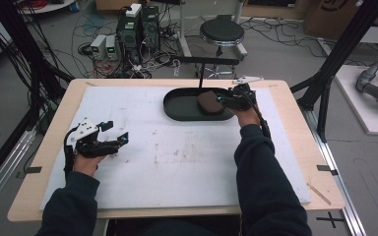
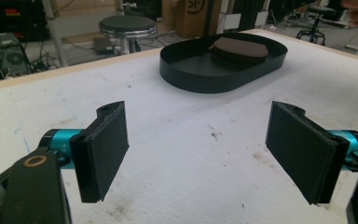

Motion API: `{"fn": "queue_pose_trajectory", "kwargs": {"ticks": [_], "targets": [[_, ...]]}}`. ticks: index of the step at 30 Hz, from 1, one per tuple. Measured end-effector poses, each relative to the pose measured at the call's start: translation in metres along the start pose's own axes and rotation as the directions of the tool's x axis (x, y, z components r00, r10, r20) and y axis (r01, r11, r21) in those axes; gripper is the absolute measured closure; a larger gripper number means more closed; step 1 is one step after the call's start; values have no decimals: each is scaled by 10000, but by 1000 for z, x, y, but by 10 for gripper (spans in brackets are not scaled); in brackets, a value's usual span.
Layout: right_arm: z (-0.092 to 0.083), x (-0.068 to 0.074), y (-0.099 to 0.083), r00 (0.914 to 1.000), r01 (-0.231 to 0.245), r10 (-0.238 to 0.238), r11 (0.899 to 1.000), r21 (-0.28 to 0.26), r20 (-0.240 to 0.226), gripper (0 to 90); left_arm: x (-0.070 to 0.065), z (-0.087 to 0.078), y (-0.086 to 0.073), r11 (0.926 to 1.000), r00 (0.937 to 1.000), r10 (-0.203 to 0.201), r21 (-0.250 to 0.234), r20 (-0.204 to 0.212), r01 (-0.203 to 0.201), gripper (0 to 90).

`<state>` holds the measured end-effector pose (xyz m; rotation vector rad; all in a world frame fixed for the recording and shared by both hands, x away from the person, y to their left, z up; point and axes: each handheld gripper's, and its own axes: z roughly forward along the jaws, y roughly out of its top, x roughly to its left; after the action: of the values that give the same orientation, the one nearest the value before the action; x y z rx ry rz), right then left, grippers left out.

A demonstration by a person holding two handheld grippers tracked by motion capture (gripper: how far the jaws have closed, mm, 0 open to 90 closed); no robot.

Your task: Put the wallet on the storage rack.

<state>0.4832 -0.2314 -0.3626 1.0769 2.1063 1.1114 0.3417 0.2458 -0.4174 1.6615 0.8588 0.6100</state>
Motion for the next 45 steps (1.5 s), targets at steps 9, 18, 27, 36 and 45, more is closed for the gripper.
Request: {"fn": "queue_pose_trajectory", "kwargs": {"ticks": [9, 18, 27, 36, 45], "targets": [[-73, -1, -42, 9992, 403, -402, 9980, -483, 21, 233, 1, -1, 1, 9990, 9989, -448, -88, -139, 447, 180], [-99, 8, -87, 9961, 870, -862, 9951, -462, 203, 217, 2, 0, 4, 9987, 9987, -469, -184, -212, 465, 180], [-106, 9, -105, 9978, 572, -547, 9959, -696, 371, 217, 1, 0, 5, 9991, 9989, -360, -244, -289, 353, 180], [-112, 8, -110, 9979, 433, -388, 9950, -900, 514, 217, -2, -1, 6, 9995, 9995, -241, -190, -188, 238, 180], [-115, 5, -115, 9970, 413, -356, 9957, -827, 692, 217, -3, 0, 5, 9994, 9996, -249, -231, -148, 246, 180]]}}
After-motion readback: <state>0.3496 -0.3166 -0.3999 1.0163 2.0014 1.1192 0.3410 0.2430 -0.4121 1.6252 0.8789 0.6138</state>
